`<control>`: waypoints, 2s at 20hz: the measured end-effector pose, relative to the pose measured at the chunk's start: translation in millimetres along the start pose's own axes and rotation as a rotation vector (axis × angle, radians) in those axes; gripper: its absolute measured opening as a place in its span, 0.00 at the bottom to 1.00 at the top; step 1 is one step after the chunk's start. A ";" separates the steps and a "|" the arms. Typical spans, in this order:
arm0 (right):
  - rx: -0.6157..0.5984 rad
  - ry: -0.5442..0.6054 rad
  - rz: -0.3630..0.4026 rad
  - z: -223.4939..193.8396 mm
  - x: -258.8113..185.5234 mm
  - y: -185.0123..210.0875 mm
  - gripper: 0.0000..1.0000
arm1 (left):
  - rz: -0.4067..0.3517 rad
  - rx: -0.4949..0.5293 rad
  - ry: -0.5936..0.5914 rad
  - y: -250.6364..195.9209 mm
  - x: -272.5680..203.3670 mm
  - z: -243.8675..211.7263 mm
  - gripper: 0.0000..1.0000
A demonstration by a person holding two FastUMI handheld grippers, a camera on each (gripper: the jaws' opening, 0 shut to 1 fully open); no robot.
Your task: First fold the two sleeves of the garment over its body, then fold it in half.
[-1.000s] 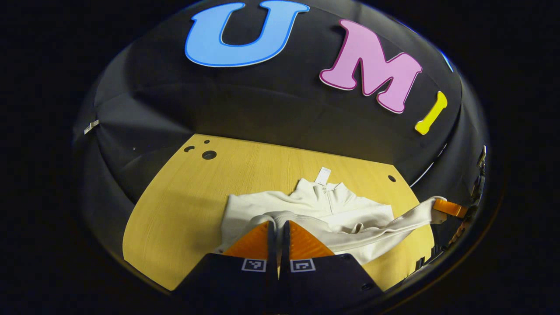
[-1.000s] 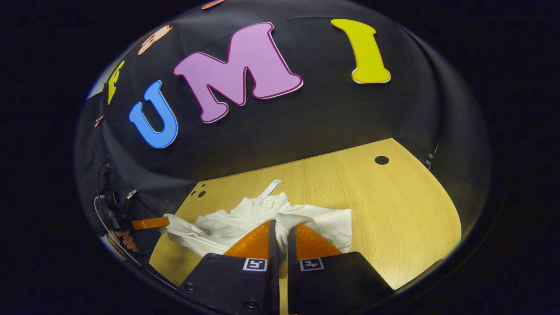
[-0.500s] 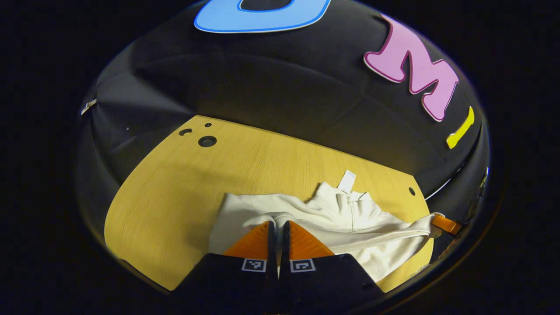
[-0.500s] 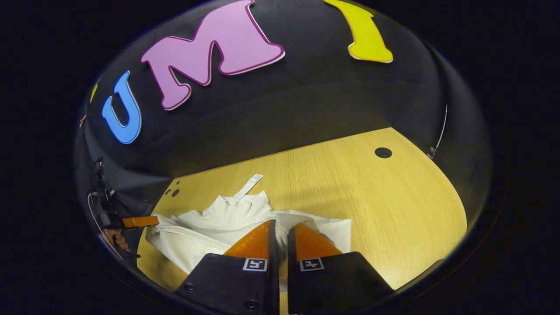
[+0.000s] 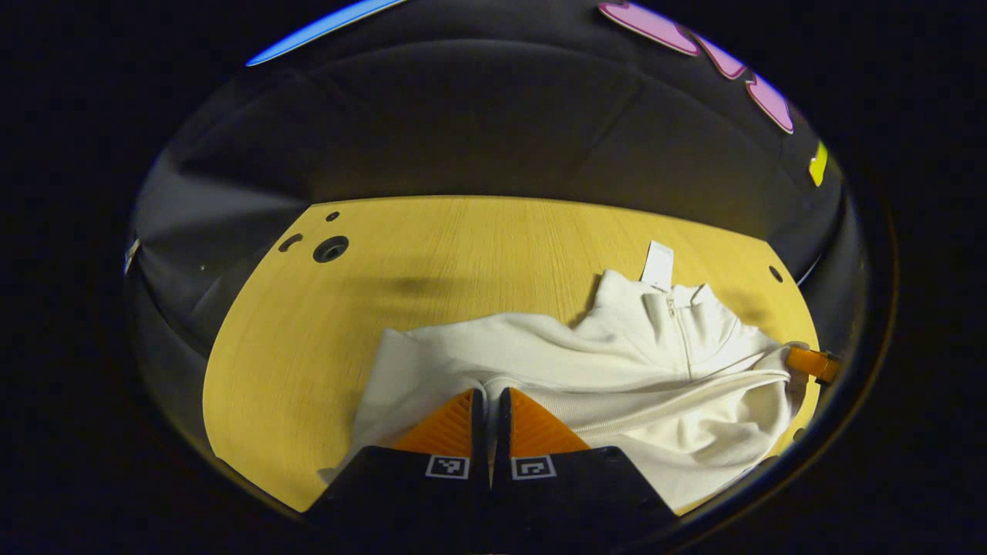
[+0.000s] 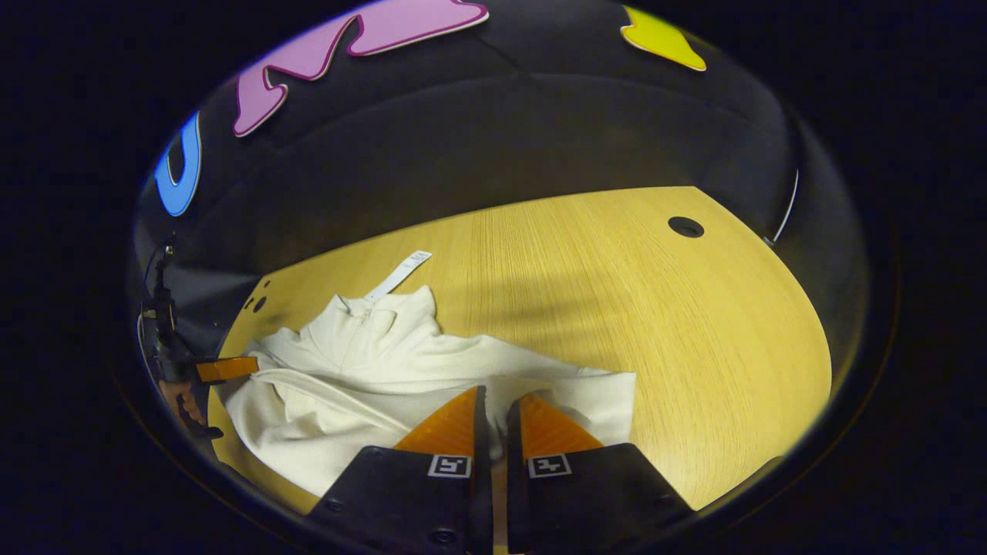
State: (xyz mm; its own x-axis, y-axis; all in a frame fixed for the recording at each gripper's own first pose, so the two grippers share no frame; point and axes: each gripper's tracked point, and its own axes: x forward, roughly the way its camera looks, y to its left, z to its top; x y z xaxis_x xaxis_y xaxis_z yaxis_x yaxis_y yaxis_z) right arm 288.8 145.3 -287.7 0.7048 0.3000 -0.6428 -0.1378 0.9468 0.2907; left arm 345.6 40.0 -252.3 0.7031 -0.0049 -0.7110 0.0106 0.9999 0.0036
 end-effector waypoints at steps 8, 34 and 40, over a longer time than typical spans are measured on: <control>0.088 0.057 0.004 -10.4 11.9 -0.1 0.17 | 0.004 0.001 0.015 -0.9 10.3 -9.6 0.12; 0.004 -0.254 0.138 60.5 -168.9 28.5 0.92 | -0.064 0.038 -0.409 -22.8 -168.3 60.7 0.82; -0.046 -0.360 0.140 63.0 -227.9 39.8 0.92 | -0.095 0.010 -0.450 -26.4 -225.0 35.1 0.82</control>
State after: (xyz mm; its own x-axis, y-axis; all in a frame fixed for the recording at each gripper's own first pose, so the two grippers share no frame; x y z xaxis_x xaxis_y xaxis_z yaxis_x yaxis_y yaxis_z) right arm 166.5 107.3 -85.0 0.8750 0.3746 -0.3067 -0.2755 0.9061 0.3210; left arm 212.1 14.4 -67.8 0.9374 -0.1024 -0.3329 0.0952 0.9947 -0.0381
